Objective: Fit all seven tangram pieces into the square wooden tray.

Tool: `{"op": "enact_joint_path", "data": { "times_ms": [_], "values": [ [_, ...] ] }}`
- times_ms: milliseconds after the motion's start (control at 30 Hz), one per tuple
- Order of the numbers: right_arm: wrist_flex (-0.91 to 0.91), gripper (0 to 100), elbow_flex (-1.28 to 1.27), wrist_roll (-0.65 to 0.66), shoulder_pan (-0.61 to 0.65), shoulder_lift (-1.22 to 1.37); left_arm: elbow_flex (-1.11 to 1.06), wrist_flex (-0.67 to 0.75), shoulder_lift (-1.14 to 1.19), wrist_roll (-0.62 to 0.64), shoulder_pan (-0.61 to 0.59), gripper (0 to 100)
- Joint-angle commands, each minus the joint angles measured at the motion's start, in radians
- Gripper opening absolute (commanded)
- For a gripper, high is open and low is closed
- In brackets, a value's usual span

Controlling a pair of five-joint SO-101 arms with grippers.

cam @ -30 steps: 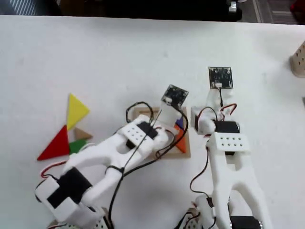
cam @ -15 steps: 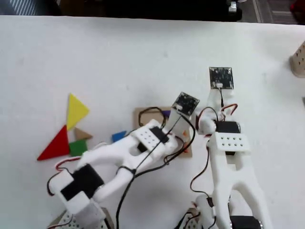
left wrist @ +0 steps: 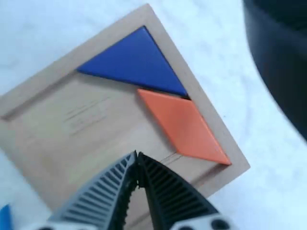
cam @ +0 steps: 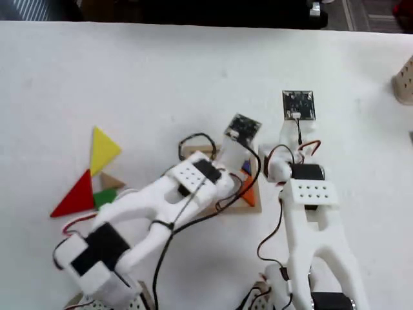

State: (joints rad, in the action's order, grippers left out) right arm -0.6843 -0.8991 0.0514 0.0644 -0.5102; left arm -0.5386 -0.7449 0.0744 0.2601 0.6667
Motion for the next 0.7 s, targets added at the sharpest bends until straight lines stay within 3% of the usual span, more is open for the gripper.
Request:
{"op": "enact_joint_path", "data": {
  "times_ms": [0, 333, 467, 600, 667],
  "values": [
    [0.036, 1.8, 0.025, 0.014, 0.004, -0.036, 0.037, -0.138, -0.194, -0.002, -0.136, 2],
    [0.087, 1.8, -0.012, 0.014, 0.005, -0.036, 0.077, -0.127, -0.246, -0.219, -0.746, 2],
    [0.087, 1.8, -0.014, 0.014, 0.005, -0.036, 0.075, -0.106, -0.237, -0.183, -0.865, 9],
    [0.087, 1.8, -0.014, 0.014, 0.005, -0.036, 0.014, -0.1, -0.24, -0.112, -0.898, 22],
    [0.087, 1.8, -0.015, 0.014, 0.021, -0.036, -0.012, -0.106, -0.243, -0.098, -0.908, 24]
  ]
}}
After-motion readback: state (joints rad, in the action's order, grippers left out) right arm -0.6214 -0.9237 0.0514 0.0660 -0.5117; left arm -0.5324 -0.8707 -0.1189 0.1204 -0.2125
